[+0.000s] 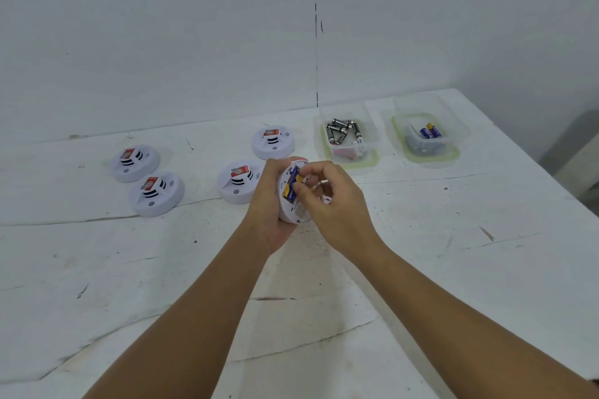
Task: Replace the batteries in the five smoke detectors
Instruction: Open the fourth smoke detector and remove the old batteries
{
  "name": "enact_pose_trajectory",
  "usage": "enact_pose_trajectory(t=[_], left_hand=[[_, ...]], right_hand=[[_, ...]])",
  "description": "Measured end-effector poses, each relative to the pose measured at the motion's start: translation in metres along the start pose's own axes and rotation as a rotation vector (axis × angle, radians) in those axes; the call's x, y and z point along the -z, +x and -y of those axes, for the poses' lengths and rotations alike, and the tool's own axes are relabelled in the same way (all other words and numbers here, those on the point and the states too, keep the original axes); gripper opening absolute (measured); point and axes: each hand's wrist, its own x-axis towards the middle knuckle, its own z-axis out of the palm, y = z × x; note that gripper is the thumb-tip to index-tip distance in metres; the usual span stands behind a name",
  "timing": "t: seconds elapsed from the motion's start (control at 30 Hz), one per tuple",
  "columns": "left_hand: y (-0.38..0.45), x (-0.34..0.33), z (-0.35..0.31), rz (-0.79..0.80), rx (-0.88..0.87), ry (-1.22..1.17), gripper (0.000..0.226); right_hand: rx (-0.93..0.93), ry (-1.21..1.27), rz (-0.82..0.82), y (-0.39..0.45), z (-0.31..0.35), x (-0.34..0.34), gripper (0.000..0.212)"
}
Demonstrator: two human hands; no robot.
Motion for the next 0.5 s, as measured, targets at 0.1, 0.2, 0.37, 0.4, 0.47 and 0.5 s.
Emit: enact_pose_trajectory(t=[0.1, 0.2, 0.37, 0.4, 0.47, 0.5], left_hand=[[-0.0034, -0.0005, -0.0029, 0.005, -0.016, 0.006, 0.017], [-0.0064, -0.0037, -0.0065, 0.017, -0.035, -0.001, 0.018], [-0.0078, -0.0035, -0.0096, 0.024, -0.019, -0.016, 0.024], [-0.0082, -0.0027, -0.0095, 0.023, -0.006, -0.019, 0.028], [-0.0085, -0.0014, -0.01, 0.01, 0.009, -0.015, 0.035], [-0.0084, -0.0015, -0.0107, 0.002, 0.012, -0.008, 0.035]], right_hand=[[0.002, 0.033, -0.029, -0.0004, 0.001, -0.003, 0.015], [0.003, 0.07, -0.047, 0.0005, 0.0024, -0.0052, 0.017], [-0.024, 0.084, -0.017, 0.005, 0.0017, -0.0043, 0.016], [-0.038, 0.092, -0.007, 0.0062, 0.0014, -0.0038, 0.016], [-0.055, 0.115, 0.015, 0.0086, 0.0014, -0.0029, 0.016], [-0.061, 0.13, 0.028, 0.0095, 0.0018, -0.0026, 0.016]])
